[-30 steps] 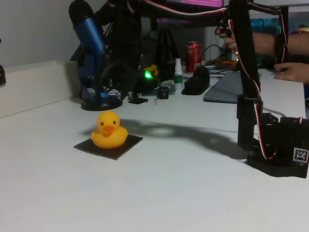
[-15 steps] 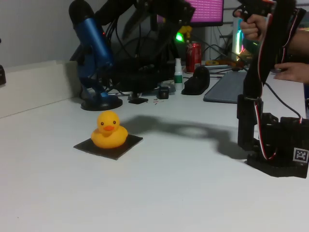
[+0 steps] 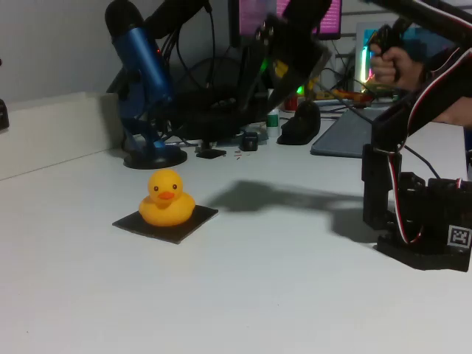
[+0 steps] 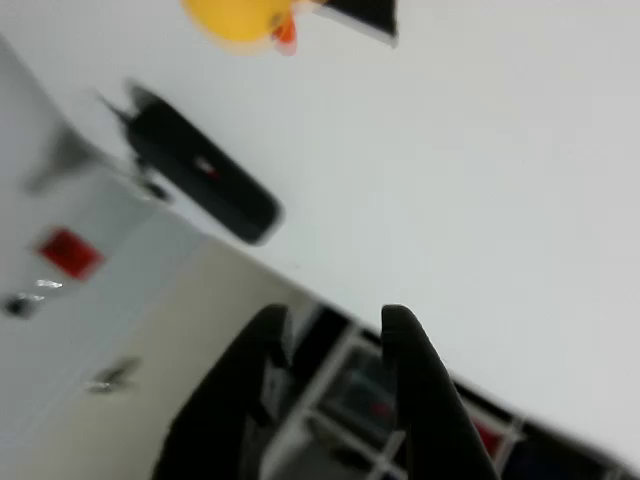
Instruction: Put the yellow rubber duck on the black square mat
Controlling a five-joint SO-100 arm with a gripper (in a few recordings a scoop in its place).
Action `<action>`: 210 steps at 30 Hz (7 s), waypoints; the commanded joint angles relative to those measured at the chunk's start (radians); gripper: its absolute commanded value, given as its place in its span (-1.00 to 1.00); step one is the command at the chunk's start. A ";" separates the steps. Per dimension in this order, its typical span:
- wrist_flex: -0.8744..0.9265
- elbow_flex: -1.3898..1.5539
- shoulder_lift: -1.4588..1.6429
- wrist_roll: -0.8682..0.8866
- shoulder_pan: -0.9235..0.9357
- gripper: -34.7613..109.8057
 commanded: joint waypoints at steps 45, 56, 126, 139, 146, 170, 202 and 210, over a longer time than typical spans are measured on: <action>-0.422 0.776 0.348 -0.017 -0.018 -0.48; -0.420 0.776 0.344 -0.015 -0.011 -0.48; -0.420 0.778 0.342 -0.018 -0.009 -0.48; -0.420 0.778 0.342 -0.020 -0.018 -0.48; -0.420 0.778 0.342 -0.021 -0.018 -0.49; -0.420 0.778 0.342 -0.021 -0.018 -0.49; -0.420 0.778 0.342 -0.021 -0.017 -0.49; -0.420 0.778 0.342 -0.021 -0.018 -0.49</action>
